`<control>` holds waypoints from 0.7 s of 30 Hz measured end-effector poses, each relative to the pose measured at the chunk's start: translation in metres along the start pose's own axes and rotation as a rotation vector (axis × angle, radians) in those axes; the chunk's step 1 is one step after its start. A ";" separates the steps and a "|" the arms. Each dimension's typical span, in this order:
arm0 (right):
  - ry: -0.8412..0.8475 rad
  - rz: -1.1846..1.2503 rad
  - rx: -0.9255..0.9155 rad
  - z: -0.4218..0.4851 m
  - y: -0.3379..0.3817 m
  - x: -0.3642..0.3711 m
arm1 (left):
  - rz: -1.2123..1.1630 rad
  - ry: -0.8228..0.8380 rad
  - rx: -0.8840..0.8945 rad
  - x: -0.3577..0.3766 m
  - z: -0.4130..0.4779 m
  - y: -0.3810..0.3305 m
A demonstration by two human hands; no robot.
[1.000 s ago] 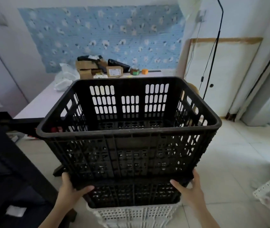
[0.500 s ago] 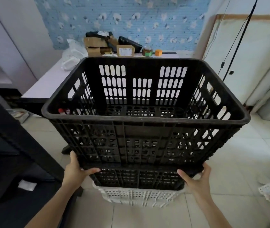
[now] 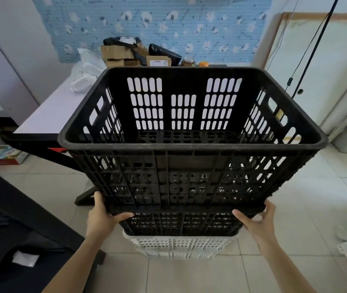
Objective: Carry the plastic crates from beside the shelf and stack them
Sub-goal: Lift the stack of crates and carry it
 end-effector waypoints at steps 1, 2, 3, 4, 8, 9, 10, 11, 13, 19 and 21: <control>-0.001 -0.003 0.002 0.002 0.000 0.000 | 0.003 -0.008 0.003 0.001 0.000 0.002; -0.004 -0.007 0.002 0.003 0.000 -0.001 | -0.001 -0.015 0.005 0.002 0.001 0.003; -0.007 -0.015 -0.002 0.004 0.000 -0.001 | -0.008 -0.017 0.003 0.003 0.001 0.004; -0.006 -0.026 -0.001 0.005 0.000 -0.001 | -0.015 -0.015 -0.003 0.003 0.002 0.006; -0.021 -0.096 0.010 0.001 0.005 0.000 | -0.026 -0.006 -0.015 0.004 0.005 0.010; -0.021 -0.117 0.009 0.000 0.007 0.000 | -0.030 -0.002 -0.016 0.004 0.005 0.011; -0.019 -0.143 0.008 0.000 0.009 0.001 | -0.040 0.002 -0.018 0.005 0.004 0.011; -0.017 -0.169 0.012 0.000 0.010 0.001 | -0.044 0.011 -0.020 0.006 0.002 0.010; -0.020 -0.243 0.017 -0.003 0.014 0.001 | -0.028 0.013 -0.019 0.007 -0.003 0.010; 0.005 -0.459 0.048 -0.019 0.029 0.000 | 0.121 0.129 -0.013 0.003 -0.019 0.005; 0.055 -0.511 0.081 -0.028 0.035 -0.005 | 0.257 0.164 -0.007 -0.005 -0.017 0.005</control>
Point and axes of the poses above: each hand's wrist, its own z-axis towards the middle knuckle, its own x-axis out of the palm, y = z × x, the point moved 2 cm from there along z, towards the middle knuckle, and after that the axes turned 5 degrees about z, right-handed, at the moved point
